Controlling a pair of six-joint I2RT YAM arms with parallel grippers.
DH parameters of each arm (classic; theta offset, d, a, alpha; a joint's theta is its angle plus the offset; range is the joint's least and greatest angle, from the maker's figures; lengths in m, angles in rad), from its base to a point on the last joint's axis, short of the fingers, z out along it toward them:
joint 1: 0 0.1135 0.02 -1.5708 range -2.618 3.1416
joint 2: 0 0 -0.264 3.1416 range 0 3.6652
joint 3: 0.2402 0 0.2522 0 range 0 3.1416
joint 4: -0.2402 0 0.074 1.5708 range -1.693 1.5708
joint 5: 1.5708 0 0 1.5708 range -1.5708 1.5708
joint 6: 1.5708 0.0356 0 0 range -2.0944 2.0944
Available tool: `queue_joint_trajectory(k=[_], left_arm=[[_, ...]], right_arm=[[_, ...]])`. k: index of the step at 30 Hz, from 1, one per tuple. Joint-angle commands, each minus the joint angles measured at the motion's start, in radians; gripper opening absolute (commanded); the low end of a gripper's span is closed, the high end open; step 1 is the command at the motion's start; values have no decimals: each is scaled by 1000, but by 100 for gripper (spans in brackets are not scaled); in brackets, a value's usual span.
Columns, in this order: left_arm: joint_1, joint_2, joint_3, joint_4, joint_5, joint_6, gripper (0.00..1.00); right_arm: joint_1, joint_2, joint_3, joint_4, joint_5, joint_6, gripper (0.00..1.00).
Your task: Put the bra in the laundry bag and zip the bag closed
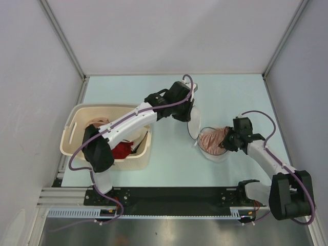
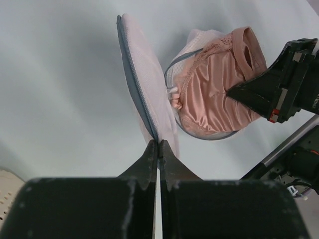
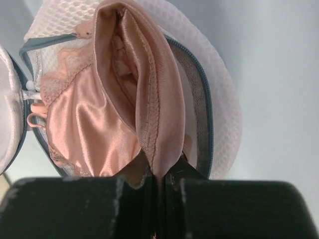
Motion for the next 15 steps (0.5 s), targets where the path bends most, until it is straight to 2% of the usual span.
queue_joint_trajectory(k=[1,2,6,7,10,11,12,15], left_arm=[[9,45,90,-53,-31,38,0],[16,59,105,-76,-46,47,2],[19,107,176,-165,-159,81,17],[19,107,197,-174,-184,87,30],[13,81,225,-194,-305,113,50],[3,73,228,-194,-331,130,55],[-1,66,240,-194,-369,136,59],[-29,42,279,-196,-382,162,62]], right_arm=[[-40,22,-22,41,-156,-26,9],[-52,27,-20,43,-177,-29,16],[-60,73,9,9,-265,-26,26],[-60,78,16,-3,-285,-26,32],[-62,70,52,-66,-306,-42,42],[-62,65,71,-107,-305,-45,50],[-65,61,79,-127,-300,-49,52],[-77,33,116,-204,-289,-49,64]])
